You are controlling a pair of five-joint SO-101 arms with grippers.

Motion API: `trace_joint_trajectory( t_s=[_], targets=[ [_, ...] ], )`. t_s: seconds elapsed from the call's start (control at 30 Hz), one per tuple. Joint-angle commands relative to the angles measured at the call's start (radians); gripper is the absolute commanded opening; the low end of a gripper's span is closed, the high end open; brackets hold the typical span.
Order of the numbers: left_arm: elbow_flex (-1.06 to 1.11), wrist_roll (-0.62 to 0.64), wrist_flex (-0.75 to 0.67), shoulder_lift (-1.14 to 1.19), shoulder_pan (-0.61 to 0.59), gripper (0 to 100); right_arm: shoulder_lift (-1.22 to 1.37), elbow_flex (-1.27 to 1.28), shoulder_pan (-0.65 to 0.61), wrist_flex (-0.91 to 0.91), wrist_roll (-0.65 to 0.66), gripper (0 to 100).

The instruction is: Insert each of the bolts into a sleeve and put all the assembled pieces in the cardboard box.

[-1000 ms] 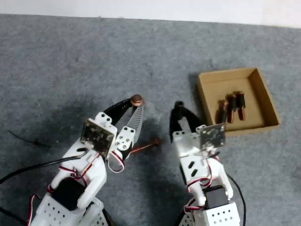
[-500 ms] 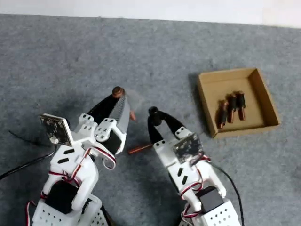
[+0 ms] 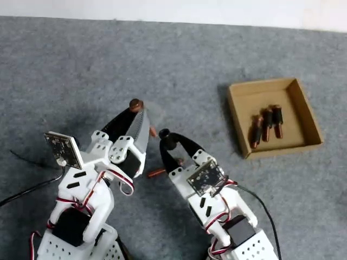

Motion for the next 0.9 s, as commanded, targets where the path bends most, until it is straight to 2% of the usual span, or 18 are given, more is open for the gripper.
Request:
trace_joint_trajectory(
  t_s=[0.0,0.1,0.17,0.23,0.37,0.47,0.77,0.87],
  targets=[
    [-0.021,0.075,-0.026,-0.018,0.019,1,-0.004,0.108,-0.028,-0.028,0.008,0.4],
    [-0.019,0.17,-0.025,-0.016,0.019,1,-0.004,0.108,-0.027,-0.028,0.008,0.4],
    [-0.008,0.181,-0.025,-0.016,0.019,1,-0.002,0.108,-0.027,-0.028,0.008,0.4],
    [0.01,0.181,-0.028,-0.016,0.027,1,-0.002,0.108,-0.027,-0.028,0.008,0.4],
    [0.038,0.176,-0.025,-0.016,0.127,1,-0.002,0.108,-0.021,-0.027,0.008,0.4],
    [0.05,0.114,-0.026,-0.016,0.162,1,-0.004,0.108,-0.021,-0.01,0.009,0.4],
    [0.054,0.106,-0.028,-0.018,0.151,1,-0.008,0.108,-0.021,-0.001,0.009,0.4],
    [0.047,0.109,-0.032,-0.018,0.105,1,-0.004,0.108,-0.021,-0.001,0.009,0.4]
  ],
)
